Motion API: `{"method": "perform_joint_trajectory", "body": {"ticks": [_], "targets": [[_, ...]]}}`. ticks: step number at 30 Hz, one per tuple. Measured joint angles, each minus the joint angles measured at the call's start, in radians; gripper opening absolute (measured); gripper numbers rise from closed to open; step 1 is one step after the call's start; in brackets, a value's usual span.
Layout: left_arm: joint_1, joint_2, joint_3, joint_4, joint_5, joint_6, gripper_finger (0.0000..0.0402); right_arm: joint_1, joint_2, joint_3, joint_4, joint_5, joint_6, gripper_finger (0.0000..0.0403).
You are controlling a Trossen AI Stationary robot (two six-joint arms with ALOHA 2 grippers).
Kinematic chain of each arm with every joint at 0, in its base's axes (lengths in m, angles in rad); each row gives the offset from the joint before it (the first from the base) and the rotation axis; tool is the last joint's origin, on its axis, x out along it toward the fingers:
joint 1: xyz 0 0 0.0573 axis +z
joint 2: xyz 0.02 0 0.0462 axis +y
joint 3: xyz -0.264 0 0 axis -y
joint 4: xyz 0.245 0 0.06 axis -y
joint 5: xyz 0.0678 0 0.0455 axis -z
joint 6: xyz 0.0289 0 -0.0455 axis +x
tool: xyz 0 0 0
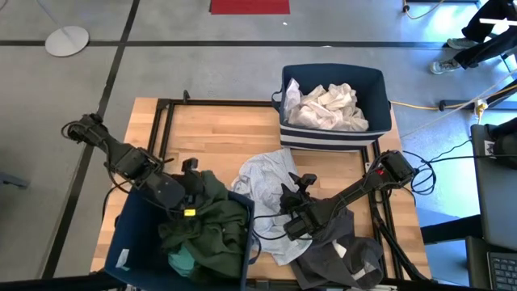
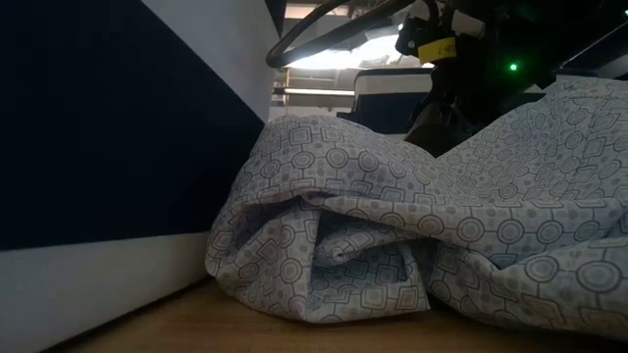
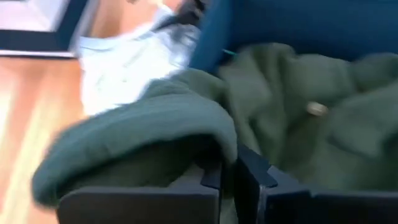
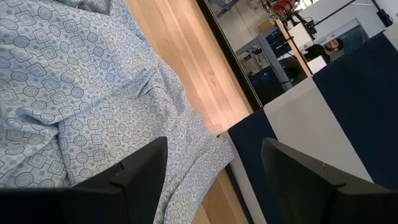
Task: Sort clothes
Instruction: Put the dark green polo shirt into the bottom laundry bin
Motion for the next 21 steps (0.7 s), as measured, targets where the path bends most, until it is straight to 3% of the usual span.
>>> {"method": "perform_joint_trajectory", "body": {"ticks": [8, 13, 21], "targets": [[-0.123, 0.003, 0.0, 0.0, 0.215, -0.169, 0.0015, 0.0, 0.0, 0.0, 0.001, 0.0, 0.0, 0.0262], [-0.169, 0.013, -0.054, 0.007, 0.217, -0.232, 0.0006, 0.0, 0.0, 0.0, 0.014, 0.0, -0.001, 0.0262], [-0.123, 0.07, -0.294, 0.035, 0.218, -0.337, 0.001, 0.0, 0.0, 0.0, 0.015, 0.0, -0.003, 0.0262]]}}
